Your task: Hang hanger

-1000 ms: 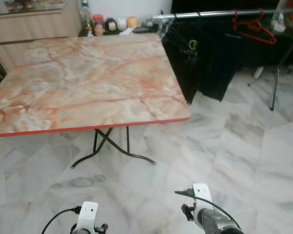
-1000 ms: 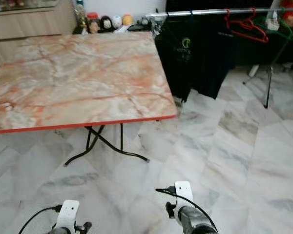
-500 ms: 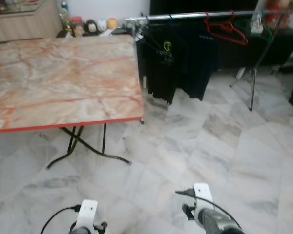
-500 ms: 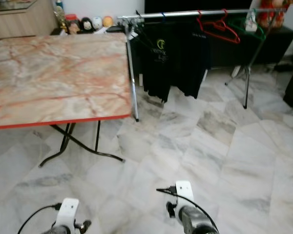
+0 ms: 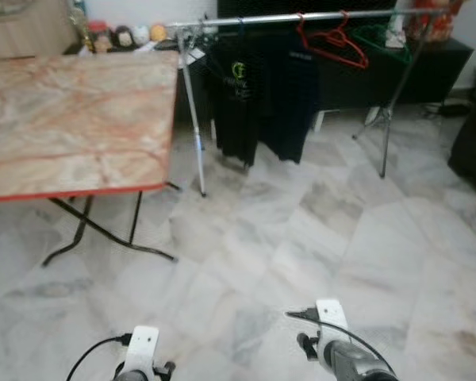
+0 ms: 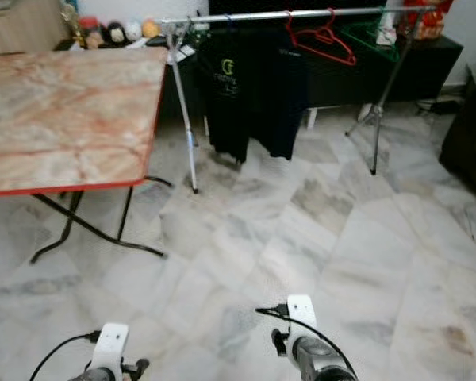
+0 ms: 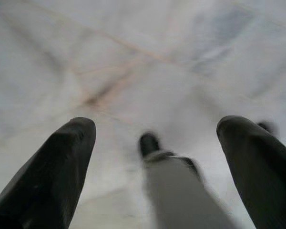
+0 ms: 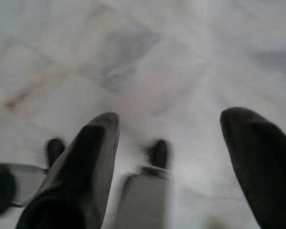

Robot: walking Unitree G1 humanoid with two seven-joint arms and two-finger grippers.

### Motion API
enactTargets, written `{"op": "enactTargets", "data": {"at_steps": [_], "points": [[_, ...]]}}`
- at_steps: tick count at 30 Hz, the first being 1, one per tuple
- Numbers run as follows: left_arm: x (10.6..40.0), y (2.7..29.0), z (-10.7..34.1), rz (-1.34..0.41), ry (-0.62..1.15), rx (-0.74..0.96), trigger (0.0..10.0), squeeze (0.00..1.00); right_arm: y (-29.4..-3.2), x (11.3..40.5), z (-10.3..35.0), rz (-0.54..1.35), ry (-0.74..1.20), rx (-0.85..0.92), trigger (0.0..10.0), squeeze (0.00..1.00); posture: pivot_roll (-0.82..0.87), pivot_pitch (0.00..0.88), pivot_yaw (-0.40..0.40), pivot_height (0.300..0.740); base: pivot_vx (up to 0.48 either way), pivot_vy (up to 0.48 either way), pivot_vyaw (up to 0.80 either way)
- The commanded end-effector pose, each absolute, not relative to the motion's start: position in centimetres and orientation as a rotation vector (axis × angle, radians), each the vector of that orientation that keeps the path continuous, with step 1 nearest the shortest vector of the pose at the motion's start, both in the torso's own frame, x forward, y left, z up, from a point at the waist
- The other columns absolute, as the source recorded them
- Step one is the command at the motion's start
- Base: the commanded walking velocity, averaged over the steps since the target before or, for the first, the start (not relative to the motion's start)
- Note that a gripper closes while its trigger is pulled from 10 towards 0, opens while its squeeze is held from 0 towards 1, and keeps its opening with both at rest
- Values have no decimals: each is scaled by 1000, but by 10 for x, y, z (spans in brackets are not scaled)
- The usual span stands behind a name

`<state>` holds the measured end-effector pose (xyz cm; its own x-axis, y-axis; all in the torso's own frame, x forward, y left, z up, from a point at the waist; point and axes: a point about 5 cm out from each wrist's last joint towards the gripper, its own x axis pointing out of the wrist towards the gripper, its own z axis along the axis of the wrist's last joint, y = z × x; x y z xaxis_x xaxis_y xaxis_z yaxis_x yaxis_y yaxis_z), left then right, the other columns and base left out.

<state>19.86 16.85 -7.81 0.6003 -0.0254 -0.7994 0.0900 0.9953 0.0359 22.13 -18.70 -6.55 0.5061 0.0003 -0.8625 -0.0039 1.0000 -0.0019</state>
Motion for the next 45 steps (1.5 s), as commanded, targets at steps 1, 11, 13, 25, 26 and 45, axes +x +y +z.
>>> {"op": "enactTargets", "data": {"at_steps": [1, 11, 13, 25, 26, 45], "points": [[195, 178, -79, -48, 938, 89, 10000, 0, -178, 228, -63, 26, 1020, 1, 10000, 0, -68, 0, 2, 740, 0, -480, 0], [195, 177, -80, -36, 941, 68, 10000, 0, -180, 228, -62, 26, 1022, -1, 10000, 0, -64, 0, -2, 740, 0, -240, 0], [195, 176, -79, -30, 937, 64, 10000, 0, -180, 228, -62, 25, 1022, -1, 10000, 0, -64, 0, -2, 740, 0, 0, 0], [195, 174, -80, -43, 935, 35, 10000, 0, -181, 227, -63, 26, 1024, -6, 10000, 0, -56, 0, -5, 740, 69, 0, 0], [195, 175, -80, -43, 935, 35, 10000, 0, -181, 227, -63, 26, 1024, -6, 10000, 0, -56, 0, -5, 740, 304, 0, 0], [193, 179, -80, -41, 939, 36, 10000, 0, -176, 227, -63, 40, 1023, -9, 10000, 0, -58, 0, 11, 740, 316, 0, 0]]}}
